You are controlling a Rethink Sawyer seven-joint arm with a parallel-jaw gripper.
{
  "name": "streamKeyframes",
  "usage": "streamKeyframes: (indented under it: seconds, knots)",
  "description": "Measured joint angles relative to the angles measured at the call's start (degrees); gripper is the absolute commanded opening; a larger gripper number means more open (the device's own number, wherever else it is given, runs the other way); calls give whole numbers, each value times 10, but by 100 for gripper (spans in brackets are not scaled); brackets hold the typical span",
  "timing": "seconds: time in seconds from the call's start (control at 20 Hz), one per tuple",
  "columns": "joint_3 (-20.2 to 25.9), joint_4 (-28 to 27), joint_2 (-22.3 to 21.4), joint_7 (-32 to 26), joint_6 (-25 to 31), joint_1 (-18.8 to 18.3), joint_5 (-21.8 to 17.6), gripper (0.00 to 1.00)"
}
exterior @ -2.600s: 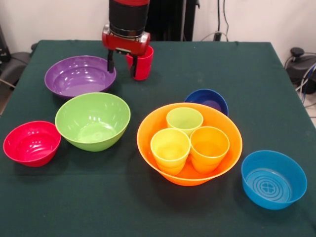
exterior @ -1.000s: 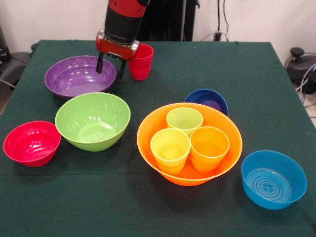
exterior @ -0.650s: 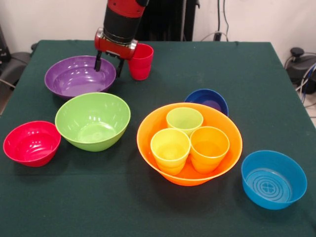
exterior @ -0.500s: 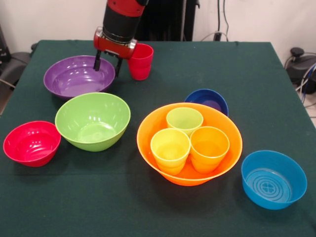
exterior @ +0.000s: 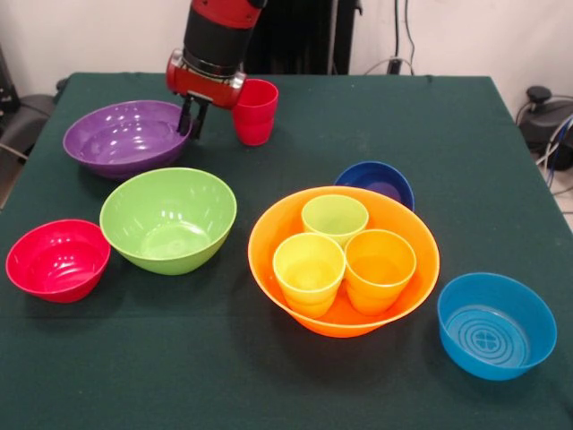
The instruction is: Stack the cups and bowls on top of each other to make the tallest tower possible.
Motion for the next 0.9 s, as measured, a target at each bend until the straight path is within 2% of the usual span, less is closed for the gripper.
streamKeyframes:
  seconds: [0.5,0.7,0.9]
  knots:
    - [21,0,-14,0,0,-29,0,0]
    - [29,0,-29,0,2,-40,0,0]
    - [53,0,-53,0,23,-66,1,0]
